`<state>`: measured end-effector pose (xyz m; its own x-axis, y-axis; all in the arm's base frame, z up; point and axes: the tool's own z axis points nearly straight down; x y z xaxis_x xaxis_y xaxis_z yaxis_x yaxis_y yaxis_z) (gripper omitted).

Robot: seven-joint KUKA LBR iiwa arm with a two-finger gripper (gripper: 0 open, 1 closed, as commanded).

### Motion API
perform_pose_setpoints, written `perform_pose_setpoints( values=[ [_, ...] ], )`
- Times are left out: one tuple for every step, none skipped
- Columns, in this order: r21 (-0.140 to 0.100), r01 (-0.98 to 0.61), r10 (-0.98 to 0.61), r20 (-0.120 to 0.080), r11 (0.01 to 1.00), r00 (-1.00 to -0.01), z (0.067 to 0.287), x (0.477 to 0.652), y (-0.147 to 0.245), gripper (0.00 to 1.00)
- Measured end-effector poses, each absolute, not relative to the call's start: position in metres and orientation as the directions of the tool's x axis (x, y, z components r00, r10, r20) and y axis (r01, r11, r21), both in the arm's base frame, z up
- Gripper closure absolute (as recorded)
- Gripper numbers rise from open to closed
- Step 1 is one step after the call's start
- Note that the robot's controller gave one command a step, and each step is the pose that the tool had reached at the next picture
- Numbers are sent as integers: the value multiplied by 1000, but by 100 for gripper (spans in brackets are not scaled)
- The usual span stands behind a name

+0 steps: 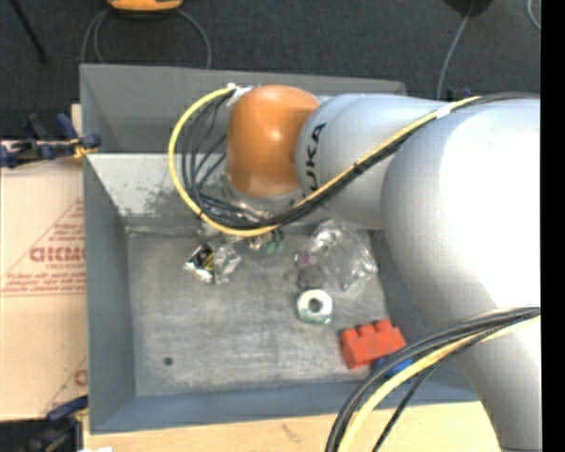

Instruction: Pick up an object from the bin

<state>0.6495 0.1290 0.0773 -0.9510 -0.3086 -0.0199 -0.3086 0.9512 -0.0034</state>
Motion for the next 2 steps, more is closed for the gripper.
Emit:
perform_pose_setpoints(
  values=[
    [-2,-386,-386,-24,922,-922,78,632,100,100],
    [-5,-371,-371,-13,929,-929,205,628,100,100]
  ],
)
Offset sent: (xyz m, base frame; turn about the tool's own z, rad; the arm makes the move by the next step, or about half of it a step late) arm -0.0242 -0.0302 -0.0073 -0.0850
